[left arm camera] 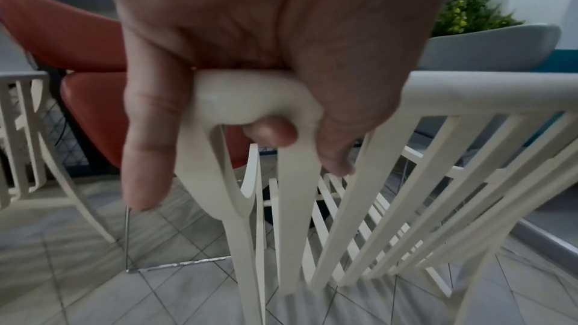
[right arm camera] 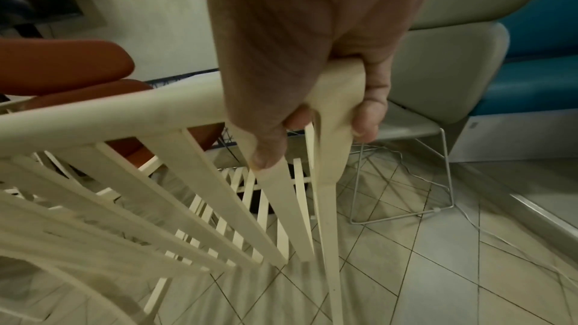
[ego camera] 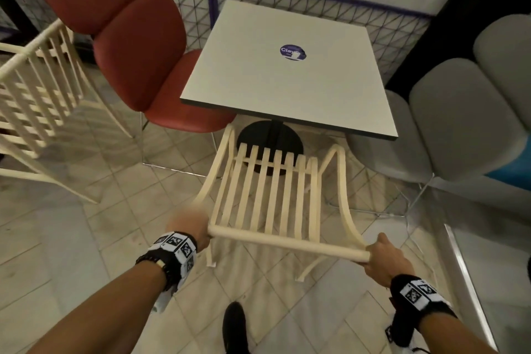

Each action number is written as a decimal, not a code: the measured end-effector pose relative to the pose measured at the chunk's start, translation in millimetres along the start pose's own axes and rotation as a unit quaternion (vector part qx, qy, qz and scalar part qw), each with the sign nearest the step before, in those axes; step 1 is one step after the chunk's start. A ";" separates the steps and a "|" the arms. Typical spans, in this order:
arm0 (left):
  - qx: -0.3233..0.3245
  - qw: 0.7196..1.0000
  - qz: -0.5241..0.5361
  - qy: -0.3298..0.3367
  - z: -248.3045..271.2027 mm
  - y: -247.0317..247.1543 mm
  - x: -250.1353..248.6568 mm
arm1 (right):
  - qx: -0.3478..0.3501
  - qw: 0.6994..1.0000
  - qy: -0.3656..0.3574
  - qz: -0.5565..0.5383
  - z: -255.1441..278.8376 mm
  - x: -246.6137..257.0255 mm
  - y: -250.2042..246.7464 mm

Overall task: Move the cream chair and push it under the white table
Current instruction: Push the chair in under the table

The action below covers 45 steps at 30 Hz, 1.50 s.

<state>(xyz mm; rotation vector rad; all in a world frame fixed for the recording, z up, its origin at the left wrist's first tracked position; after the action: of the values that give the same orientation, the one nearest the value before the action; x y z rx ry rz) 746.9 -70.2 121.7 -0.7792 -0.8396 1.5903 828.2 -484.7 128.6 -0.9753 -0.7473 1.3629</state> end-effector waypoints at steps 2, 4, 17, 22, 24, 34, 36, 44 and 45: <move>0.015 1.000 0.011 0.000 -4.5 2.7 3.6 | 0.023 1.000 0.002 0.010 -6.1 3.1 4.3; 0.025 1.000 0.017 0.009 -7.8 8.6 7.9 | 0.038 0.999 0.001 0.022 -9.7 3.5 11.5; 0.080 0.934 0.307 -0.167 -21.4 8.7 56.9 | 0.349 0.733 0.233 -0.535 -24.2 -21.7 8.0; 0.045 0.885 0.405 -0.225 -34.9 14.2 61.4 | 0.276 0.787 0.284 -0.472 -36.4 -16.5 20.2; 0.030 0.889 0.396 -0.227 -40.7 6.0 62.9 | 0.264 0.795 0.289 -0.463 -44.3 -14.9 18.2; -0.026 0.876 0.418 -0.241 -101.5 -45.1 61.4 | 0.236 0.776 0.288 -0.509 -105.4 -2.5 -19.0; -0.032 0.872 0.422 -0.247 -111.5 -49.9 62.2 | 0.237 0.773 0.289 -0.512 -114.7 1.5 -21.4; -0.026 0.874 0.413 -0.254 -147.9 -70.2 64.1 | 0.242 0.778 0.276 -0.510 -157.9 15.9 -40.1; -0.026 0.875 0.412 -0.252 -151.3 -71.2 63.1 | 0.242 0.782 0.275 -0.505 -162.3 15.2 -42.7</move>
<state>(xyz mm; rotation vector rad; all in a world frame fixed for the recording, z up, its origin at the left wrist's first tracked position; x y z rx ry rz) 900.7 17.9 98.9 -0.8215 -0.9778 2.6241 993.2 -488.7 94.7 -0.3675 -0.3160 0.2356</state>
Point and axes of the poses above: each hand's wrist, its own z-axis away from the middle knuckle, its own y-axis out of the palm, x = y × z, the point moved 3 cm from there along -z, towards the middle knuckle, and after that the axes turned 11 degrees about y, right-handed, at the moved point
